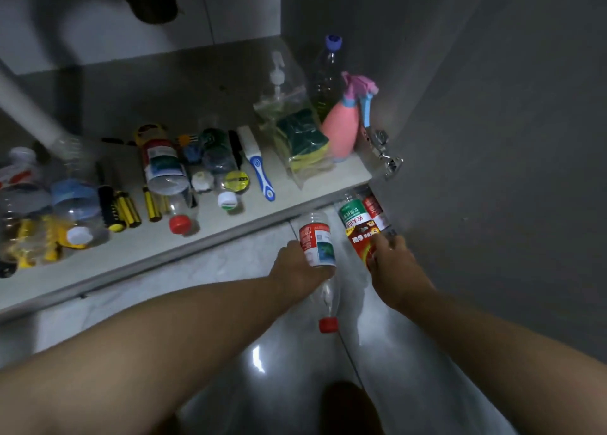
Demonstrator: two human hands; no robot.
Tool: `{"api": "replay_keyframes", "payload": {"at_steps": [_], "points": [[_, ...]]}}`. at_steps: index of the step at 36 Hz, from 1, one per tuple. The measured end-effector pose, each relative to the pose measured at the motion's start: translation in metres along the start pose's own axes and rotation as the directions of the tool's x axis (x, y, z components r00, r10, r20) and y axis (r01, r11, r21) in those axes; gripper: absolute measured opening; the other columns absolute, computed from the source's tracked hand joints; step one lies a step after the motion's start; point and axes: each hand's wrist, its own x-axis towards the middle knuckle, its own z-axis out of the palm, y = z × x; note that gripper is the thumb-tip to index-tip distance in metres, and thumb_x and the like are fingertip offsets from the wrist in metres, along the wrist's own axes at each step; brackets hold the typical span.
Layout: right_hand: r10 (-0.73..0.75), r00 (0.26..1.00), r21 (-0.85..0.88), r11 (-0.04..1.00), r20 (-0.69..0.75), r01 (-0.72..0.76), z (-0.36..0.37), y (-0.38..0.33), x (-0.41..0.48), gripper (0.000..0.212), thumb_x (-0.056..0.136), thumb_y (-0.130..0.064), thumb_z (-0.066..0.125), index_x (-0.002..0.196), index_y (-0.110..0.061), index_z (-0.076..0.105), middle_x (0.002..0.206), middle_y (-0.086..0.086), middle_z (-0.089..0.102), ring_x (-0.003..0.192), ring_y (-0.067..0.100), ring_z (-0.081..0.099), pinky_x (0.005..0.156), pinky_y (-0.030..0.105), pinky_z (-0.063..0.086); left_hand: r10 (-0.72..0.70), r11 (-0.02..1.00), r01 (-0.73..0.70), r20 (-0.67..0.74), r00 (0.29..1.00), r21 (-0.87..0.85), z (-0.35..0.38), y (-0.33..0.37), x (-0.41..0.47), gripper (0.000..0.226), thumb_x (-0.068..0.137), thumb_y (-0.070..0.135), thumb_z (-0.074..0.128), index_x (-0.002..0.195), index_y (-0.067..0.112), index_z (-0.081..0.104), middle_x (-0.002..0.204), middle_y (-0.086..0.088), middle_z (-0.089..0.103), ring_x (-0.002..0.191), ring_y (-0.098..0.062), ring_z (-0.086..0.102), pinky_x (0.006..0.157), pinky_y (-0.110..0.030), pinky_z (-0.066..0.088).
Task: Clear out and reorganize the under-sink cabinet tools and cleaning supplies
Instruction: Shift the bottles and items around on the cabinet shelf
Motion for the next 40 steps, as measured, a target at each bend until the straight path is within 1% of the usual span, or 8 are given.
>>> {"api": "replay_keyframes", "payload": {"at_steps": [7, 12, 15, 19, 24, 32, 37, 40], "points": [[0.043, 0.996, -0.006, 0.999, -0.077, -0.044, 0.016, 0.0, 0.011, 0.054, 0.099, -0.025, 0.055, 0.145, -0.022, 0.028, 0.136, 0.015, 0.042, 0.117, 0.037, 0.057, 0.095, 0.048, 0.053, -0.034, 0.979, 0.004, -0.143, 0.989, -0.204, 0.039, 0.0, 0.047, 0.068, 0.077, 0.03, 0.087, 0.129, 0.015, 0.044, 0.121, -0.006, 0.064, 0.102, -0.021, 0.069, 0.083, -0.037, 0.062], [0.085, 0.989, -0.135, 0.986, -0.124, -0.102, 0.024, -0.005, 0.008, 0.064, 0.094, -0.035, 0.062, 0.143, -0.022, 0.022, 0.13, 0.013, 0.051, 0.103, 0.032, 0.066, 0.079, 0.044, 0.06, -0.107, 0.958, 0.044, -0.207, 0.973, -0.284, 0.059, -0.006, 0.06, 0.064, 0.081, 0.03, 0.084, 0.127, 0.019, 0.041, 0.124, -0.006, 0.064, 0.103, -0.022, 0.07, 0.084, -0.035, 0.061], [0.038, 0.986, -0.199, 0.977, -0.164, -0.07, 0.025, -0.004, 0.009, 0.061, 0.097, -0.043, 0.056, 0.142, -0.021, 0.021, 0.126, 0.011, 0.055, 0.096, 0.031, 0.068, 0.072, 0.041, 0.059, -0.127, 0.949, 0.064, -0.19, 0.973, -0.309, 0.065, -0.007, 0.063, 0.056, 0.087, 0.025, 0.079, 0.127, 0.019, 0.04, 0.128, -0.008, 0.063, 0.108, -0.025, 0.068, 0.089, -0.039, 0.06], [-0.02, 0.982, -0.235, 0.972, -0.186, -0.025, 0.022, 0.0, 0.008, 0.052, 0.101, -0.049, 0.04, 0.14, -0.02, 0.025, 0.121, 0.009, 0.058, 0.092, 0.029, 0.069, 0.07, 0.039, 0.058, -0.161, 0.912, 0.11, -0.097, 0.982, -0.395, 0.064, -0.004, 0.064, 0.07, 0.089, 0.015, 0.077, 0.144, 0.02, 0.034, 0.132, -0.002, 0.057, 0.118, -0.026, 0.062, 0.099, -0.044, 0.055], [-0.06, 0.978, -0.256, 0.967, -0.199, 0.007, 0.022, 0.008, 0.004, 0.054, 0.1, -0.053, 0.039, 0.14, -0.018, 0.026, 0.121, 0.009, 0.058, 0.086, 0.027, 0.071, 0.066, 0.038, 0.059, -0.07, 0.904, 0.051, -0.029, 0.997, -0.425, 0.057, -0.002, 0.055, 0.051, 0.089, 0.004, 0.074, 0.133, 0.015, 0.05, 0.131, -0.008, 0.062, 0.116, -0.026, 0.063, 0.1, -0.052, 0.055], [-0.045, 0.991, -0.146, 0.989, -0.129, 0.026, 0.028, 0.012, 0.01, 0.071, 0.088, -0.038, 0.072, 0.14, -0.024, 0.025, 0.136, 0.015, 0.044, 0.102, 0.036, 0.068, 0.079, 0.045, 0.061, -0.004, 0.918, 0.014, 0.026, 1.0, -0.396, 0.054, -0.002, 0.05, 0.046, 0.099, 0.008, 0.062, 0.142, 0.022, 0.052, 0.141, -0.001, 0.058, 0.123, -0.022, 0.058, 0.103, -0.049, 0.053], [-0.04, 0.981, -0.115, 0.993, -0.187, 0.019, 0.035, 0.007, 0.019, 0.072, 0.081, -0.025, 0.081, 0.137, -0.022, 0.035, 0.139, 0.017, 0.038, 0.101, 0.039, 0.069, 0.084, 0.042, 0.058, 0.014, 0.942, 0.001, 0.041, 0.999, -0.337, 0.051, -0.003, 0.052, 0.051, 0.1, 0.008, 0.059, 0.148, 0.025, 0.05, 0.145, 0.001, 0.055, 0.123, -0.02, 0.056, 0.097, -0.04, 0.056], [-0.02, 0.975, -0.08, 0.997, -0.22, 0.003, 0.039, 0.001, 0.024, 0.063, 0.084, -0.023, 0.079, 0.133, -0.019, 0.039, 0.139, 0.017, 0.038, 0.101, 0.037, 0.069, 0.085, 0.038, 0.058, 0.009, 0.946, 0.014, 0.07, 0.998, -0.324, 0.048, -0.004, 0.052, 0.053, 0.1, 0.009, 0.061, 0.148, 0.027, 0.049, 0.145, 0.001, 0.055, 0.126, -0.023, 0.056, 0.1, -0.043, 0.055]]}}
